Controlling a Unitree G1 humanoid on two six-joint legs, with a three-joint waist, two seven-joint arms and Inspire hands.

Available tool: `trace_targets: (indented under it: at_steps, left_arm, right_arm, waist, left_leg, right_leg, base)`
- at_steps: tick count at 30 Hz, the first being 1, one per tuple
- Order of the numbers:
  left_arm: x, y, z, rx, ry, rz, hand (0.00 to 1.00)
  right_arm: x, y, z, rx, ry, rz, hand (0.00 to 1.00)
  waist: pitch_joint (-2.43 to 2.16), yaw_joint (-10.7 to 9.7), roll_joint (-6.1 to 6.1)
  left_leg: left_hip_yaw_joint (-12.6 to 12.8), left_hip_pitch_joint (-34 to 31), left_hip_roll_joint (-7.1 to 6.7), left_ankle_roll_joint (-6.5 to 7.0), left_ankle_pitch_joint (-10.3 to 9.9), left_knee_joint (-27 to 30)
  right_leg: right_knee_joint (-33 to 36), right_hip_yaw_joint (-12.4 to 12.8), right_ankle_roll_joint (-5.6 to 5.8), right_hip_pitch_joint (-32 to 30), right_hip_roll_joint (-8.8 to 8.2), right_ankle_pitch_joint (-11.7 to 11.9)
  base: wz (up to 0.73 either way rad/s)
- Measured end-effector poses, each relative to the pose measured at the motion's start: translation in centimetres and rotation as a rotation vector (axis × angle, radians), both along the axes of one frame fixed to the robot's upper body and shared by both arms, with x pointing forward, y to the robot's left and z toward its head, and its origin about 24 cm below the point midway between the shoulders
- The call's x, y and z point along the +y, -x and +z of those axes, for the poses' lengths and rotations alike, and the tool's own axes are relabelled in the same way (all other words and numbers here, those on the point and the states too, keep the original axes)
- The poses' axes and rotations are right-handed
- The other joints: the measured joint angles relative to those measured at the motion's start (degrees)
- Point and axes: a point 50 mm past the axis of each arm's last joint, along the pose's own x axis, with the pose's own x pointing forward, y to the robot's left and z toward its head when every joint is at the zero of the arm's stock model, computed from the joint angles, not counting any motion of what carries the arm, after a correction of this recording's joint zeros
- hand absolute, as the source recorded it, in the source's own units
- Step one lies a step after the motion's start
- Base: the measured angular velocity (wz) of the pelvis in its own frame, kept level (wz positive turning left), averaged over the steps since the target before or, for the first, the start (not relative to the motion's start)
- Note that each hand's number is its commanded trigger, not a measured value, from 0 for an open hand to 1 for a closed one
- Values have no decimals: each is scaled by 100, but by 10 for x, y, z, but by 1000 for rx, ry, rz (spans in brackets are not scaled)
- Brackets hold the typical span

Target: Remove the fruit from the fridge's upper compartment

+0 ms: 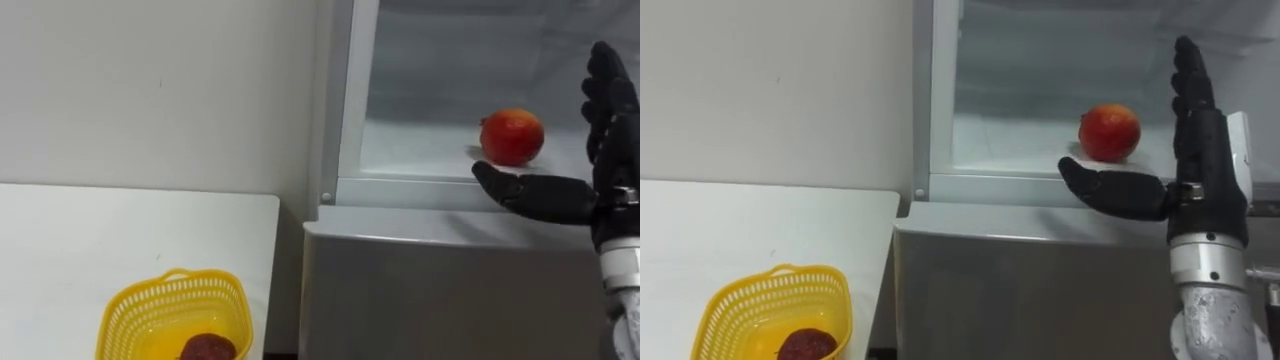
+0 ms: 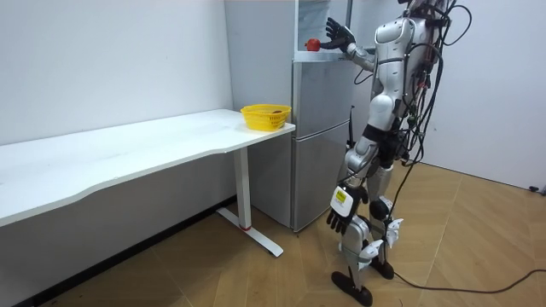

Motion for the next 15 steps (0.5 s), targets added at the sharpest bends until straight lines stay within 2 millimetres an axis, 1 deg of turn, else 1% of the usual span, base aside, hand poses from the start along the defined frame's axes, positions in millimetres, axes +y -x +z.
trace_targets:
  at_steps: [5, 9, 15]
  left_arm:
    - [3, 4, 1, 12, 6, 0, 0]
    - [3, 7, 1, 19, 5, 2, 0]
    - [5, 8, 1, 35, -4, 9, 0]
  right_arm:
    - [-11, -7, 9, 9, -9, -7, 0]
    - [-21, -13, 14, 19, -32, -15, 0]
    - [-24, -15, 12, 41, -42, -22, 0]
  waist:
    - [-29, 27, -67]
    - [-7, 14, -134]
    - [-9, 28, -155]
  left_leg:
    - [-1, 14, -2, 0, 0, 0]
    - [-14, 16, 0, 0, 0, 6]
    - [-25, -21, -2, -2, -1, 20]
  right_leg:
    - [-1, -17, 0, 13, -1, 0]
    - [-1, -85, 0, 33, -8, 0]
    - [11, -124, 1, 3, -14, -1]
  base:
    - [0]
    - [4]
    - [1]
